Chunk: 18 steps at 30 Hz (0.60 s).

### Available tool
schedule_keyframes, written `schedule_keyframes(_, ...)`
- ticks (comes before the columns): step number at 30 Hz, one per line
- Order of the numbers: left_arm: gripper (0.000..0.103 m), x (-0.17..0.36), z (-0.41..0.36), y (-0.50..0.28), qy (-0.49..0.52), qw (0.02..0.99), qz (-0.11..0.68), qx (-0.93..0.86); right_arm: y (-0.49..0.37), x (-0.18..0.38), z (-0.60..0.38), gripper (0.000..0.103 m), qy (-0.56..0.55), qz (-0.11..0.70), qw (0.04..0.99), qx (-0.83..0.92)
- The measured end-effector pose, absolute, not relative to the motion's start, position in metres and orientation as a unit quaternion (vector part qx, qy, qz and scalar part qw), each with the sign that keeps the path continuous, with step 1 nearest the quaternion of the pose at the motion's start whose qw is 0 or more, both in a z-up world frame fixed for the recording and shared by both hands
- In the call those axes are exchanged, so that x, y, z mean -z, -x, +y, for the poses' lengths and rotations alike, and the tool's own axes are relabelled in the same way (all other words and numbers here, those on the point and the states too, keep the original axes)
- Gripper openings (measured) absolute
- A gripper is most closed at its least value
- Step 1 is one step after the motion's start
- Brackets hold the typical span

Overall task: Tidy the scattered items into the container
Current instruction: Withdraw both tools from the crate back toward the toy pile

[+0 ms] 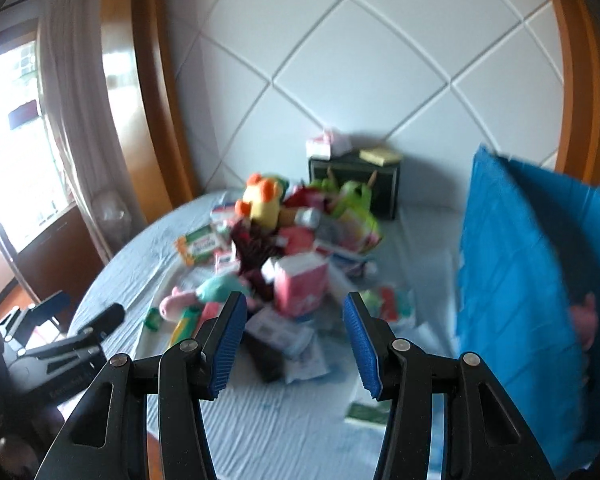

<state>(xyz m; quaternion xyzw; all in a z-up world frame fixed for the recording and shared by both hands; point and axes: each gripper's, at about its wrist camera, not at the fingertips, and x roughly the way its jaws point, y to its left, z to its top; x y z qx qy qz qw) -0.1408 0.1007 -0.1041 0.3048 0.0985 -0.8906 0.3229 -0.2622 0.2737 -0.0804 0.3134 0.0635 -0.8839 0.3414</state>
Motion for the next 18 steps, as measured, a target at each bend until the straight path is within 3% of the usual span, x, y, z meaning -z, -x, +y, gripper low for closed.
schedule_keyframes(10, 0.089, 0.177, 0.049, 0.146, -0.38, 0.312, 0.116, 0.863, 0.294, 0.168, 0.259, 0.05, -0.418, 0.082, 0.282, 0.86)
schedule_keyframes(18, 0.089, 0.217, 0.034, 0.155, -0.426, 0.313, 0.129, 0.839, 0.311, 0.211, 0.232, 0.05, -0.468, 0.09, 0.314, 0.821)
